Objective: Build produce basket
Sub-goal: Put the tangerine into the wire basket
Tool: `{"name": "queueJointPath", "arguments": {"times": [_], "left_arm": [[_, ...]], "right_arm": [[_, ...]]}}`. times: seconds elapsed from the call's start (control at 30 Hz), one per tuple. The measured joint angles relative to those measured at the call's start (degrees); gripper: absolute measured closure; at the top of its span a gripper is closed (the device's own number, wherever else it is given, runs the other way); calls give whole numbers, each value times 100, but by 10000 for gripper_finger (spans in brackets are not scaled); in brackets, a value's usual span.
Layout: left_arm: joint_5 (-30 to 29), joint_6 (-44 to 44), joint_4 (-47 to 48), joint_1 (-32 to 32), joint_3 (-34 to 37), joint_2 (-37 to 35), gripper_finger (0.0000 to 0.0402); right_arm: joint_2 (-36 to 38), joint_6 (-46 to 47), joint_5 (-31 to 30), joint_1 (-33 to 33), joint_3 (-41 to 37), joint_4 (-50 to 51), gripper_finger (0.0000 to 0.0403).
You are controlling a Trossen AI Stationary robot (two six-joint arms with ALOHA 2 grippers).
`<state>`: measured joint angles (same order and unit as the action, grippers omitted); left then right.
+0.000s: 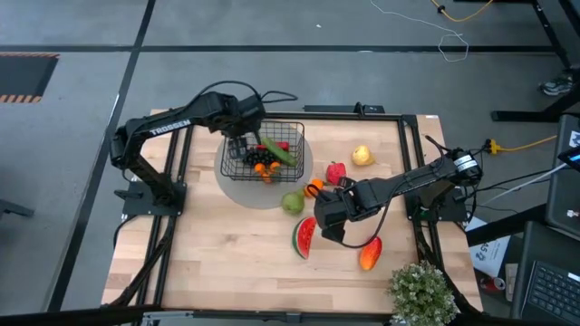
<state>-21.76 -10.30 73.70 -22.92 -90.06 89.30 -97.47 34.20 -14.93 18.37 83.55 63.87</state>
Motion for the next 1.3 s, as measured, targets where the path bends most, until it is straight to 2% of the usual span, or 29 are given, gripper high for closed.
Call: {"name": "queueJointPath", "arguments": {"times": [0.23,0.5,0.57,0.73,1.03,1.17,1.3], "left_arm": [[-2,643,1055,0,0,-11,161],[46,725,1489,34,0,-9,160],[228,722,1550,78,0,-33,160],[695,797,1581,213,0,-296,160],[750,1346,1524,529,1,-985,160],[750,1468,1503,693,2,-1259,160],[743,1490,1384,821,1,-1533,160]], "right_arm": [[0,308,-40,-2,0,1165,191],[0,764,-1212,-123,0,1206,191],[0,762,-1331,-245,-4,1155,191],[0,251,-1080,-681,-179,458,191],[-2,-1470,-19,-1385,-1108,-954,191],[-3,-2116,-33,-1563,-1564,-1546,191],[-4,-2302,-361,-1655,-1773,-2047,191]]}}
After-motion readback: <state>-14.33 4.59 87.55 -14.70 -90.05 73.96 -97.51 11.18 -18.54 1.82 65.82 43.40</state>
